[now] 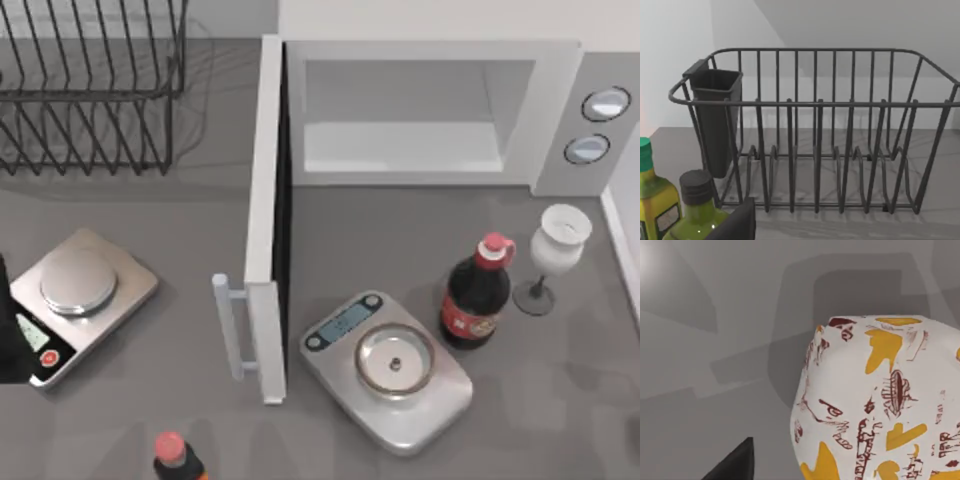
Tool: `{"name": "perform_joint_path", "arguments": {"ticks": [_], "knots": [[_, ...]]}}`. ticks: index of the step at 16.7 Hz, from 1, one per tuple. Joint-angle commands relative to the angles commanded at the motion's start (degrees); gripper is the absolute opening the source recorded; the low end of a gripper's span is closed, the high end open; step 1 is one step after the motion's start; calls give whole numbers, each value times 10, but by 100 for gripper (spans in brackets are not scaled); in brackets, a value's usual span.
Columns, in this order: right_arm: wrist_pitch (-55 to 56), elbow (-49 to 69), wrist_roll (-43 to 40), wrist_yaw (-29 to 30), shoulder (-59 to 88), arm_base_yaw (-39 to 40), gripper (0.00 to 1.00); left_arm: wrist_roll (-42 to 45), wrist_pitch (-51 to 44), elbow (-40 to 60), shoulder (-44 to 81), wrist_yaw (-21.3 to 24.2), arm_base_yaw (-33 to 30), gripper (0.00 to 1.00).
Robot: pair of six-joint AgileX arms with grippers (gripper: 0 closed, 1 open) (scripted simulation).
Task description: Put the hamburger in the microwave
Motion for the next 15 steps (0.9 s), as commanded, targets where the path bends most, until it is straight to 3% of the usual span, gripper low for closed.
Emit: {"name": "perform_joint_path", "arguments": {"ticks": [6, 12, 15], "knots": [[163, -77, 3, 0, 79, 2, 100, 0, 0, 0, 0, 0, 0, 100], [184, -89, 3, 0, 93, 2, 100, 0, 0, 0, 0, 0, 0, 100], [184, -89, 3, 0, 93, 2, 77, 0, 0, 0, 0, 0, 0, 100]]}}
